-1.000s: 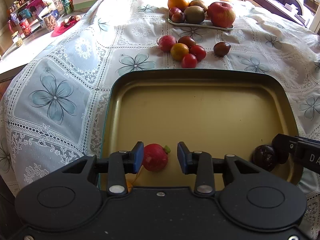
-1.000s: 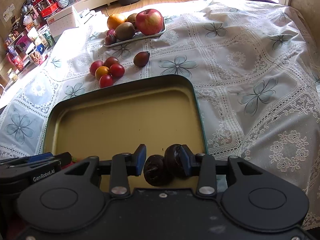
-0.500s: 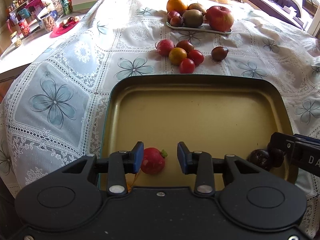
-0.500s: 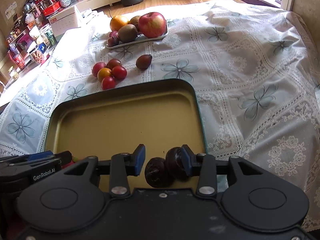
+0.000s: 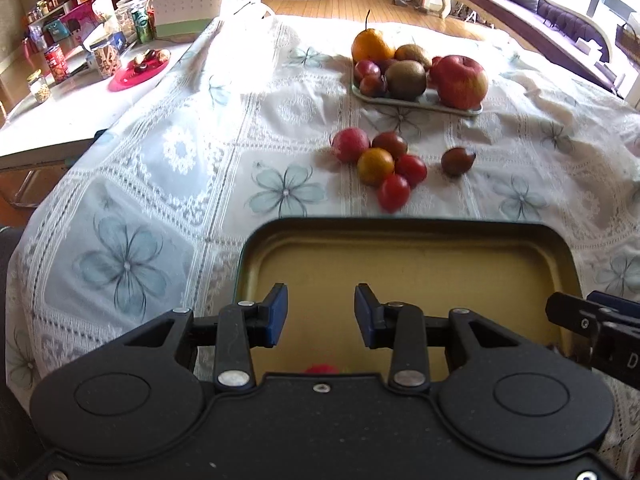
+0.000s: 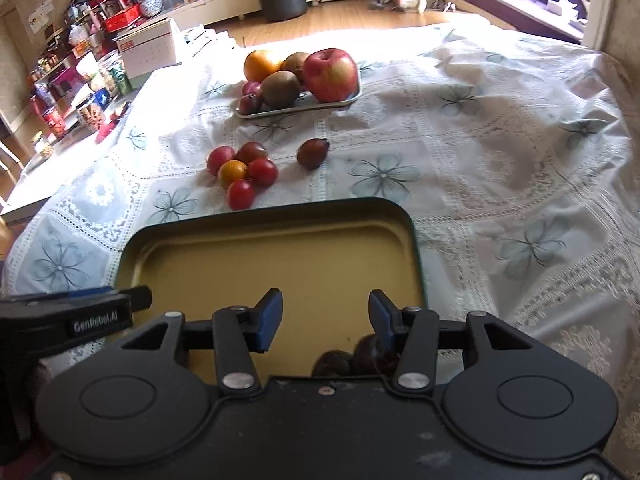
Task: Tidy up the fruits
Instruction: 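Move both open tools back toward the loose fruit cluster, then grasp a red plum with the left tool while the right tool grasps a dark red plum, then lift both held plums off the tablecloth and carry them over the tray, then open the left tool to drop the red plum while the right tool releases the dark plum, then move both open tools back to the loose fruits on the tablecloth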
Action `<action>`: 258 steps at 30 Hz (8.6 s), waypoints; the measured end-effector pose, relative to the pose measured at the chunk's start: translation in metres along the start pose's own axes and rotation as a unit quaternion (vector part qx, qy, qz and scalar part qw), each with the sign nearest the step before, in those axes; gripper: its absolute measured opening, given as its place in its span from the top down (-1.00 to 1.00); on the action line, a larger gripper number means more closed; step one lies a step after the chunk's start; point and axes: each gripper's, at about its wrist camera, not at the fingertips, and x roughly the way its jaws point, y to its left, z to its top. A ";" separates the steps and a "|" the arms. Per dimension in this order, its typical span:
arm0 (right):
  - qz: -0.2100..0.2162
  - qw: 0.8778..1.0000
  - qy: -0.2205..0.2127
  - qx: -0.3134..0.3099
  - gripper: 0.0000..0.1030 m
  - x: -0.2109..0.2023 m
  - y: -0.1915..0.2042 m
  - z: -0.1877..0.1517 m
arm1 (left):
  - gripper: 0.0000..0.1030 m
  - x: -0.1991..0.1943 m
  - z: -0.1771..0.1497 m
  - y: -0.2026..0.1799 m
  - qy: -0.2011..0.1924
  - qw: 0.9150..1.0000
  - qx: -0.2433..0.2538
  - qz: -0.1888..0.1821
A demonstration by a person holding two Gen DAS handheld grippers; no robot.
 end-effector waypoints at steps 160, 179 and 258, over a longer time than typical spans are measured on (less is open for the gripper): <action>0.021 0.998 0.037 0.042 0.27 0.019 -0.023 -0.014 | 0.06 0.019 -0.021 -0.047 0.060 0.998 0.033 -0.009; -0.003 0.999 0.028 0.031 0.27 0.024 -0.018 -0.016 | 0.05 0.009 -0.030 -0.047 0.037 0.999 0.036 -0.001; 0.066 0.991 0.104 0.051 0.29 0.203 0.061 0.143 | 0.05 0.097 0.086 0.035 0.079 0.995 -0.021 0.063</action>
